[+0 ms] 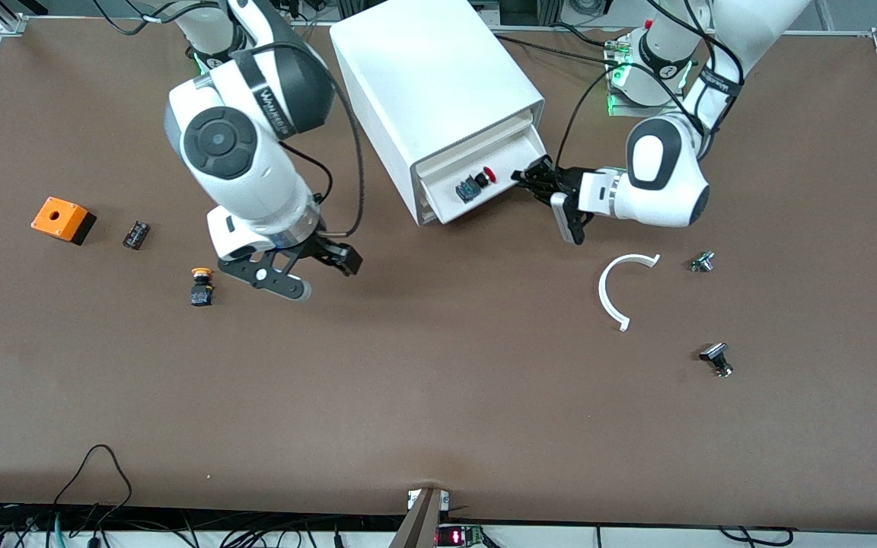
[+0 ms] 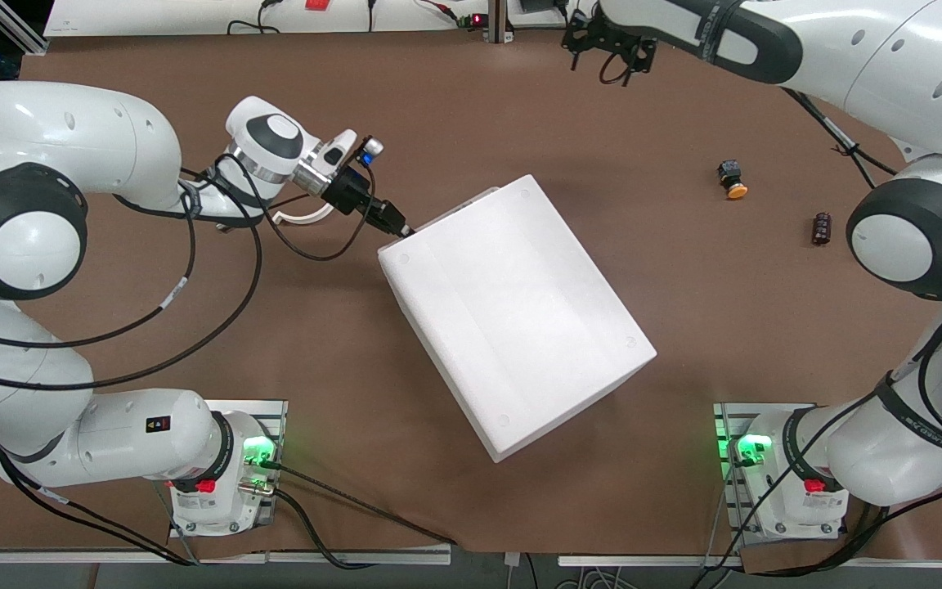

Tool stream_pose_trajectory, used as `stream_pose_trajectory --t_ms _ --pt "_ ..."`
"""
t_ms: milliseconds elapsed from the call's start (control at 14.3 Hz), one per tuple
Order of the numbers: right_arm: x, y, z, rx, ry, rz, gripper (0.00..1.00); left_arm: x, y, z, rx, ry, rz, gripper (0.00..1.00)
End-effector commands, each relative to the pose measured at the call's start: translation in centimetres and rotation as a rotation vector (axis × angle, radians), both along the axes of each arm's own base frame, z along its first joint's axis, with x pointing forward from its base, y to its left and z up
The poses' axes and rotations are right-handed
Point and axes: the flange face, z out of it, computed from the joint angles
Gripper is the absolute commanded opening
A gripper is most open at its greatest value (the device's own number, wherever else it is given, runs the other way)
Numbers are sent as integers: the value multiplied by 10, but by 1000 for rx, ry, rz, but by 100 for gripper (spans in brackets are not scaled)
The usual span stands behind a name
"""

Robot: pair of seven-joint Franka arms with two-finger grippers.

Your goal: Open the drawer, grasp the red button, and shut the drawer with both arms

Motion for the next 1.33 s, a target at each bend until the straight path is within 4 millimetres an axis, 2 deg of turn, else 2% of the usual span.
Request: stream_pose_trajectory --t_ms 0,70,140,210,280,490,560,770,910,1050,1260 --pt "-13 56 -14 36 -54 -11 100 48 40 -16 23 -32 41 0" --pt "-20 74 -22 53 -69 -27 100 58 48 -17 28 -42 36 0" --pt "-24 92 -26 81 -98 -71 100 66 51 -16 30 -58 28 4" --pt "-24 107 -25 112 -119 -120 100 68 51 -14 32 -65 25 37" --pt "-24 118 -26 128 -120 -163 100 69 53 -12 32 -70 25 99" --pt "-33 150 -32 153 -108 -228 100 71 58 -3 64 -83 13 99" --pt "-40 158 -31 143 -98 -222 100 76 61 6 74 -76 21 99" --pt "-49 171 -18 172 -92 -300 100 97 67 44 165 4 -21 99" --pt "-56 181 -18 194 -82 -365 100 114 72 76 273 46 -47 99" --pt "-68 197 -29 202 -54 -433 100 128 79 108 409 76 -44 99" --pt "-74 213 -62 208 29 -526 100 142 78 156 637 113 5 99"
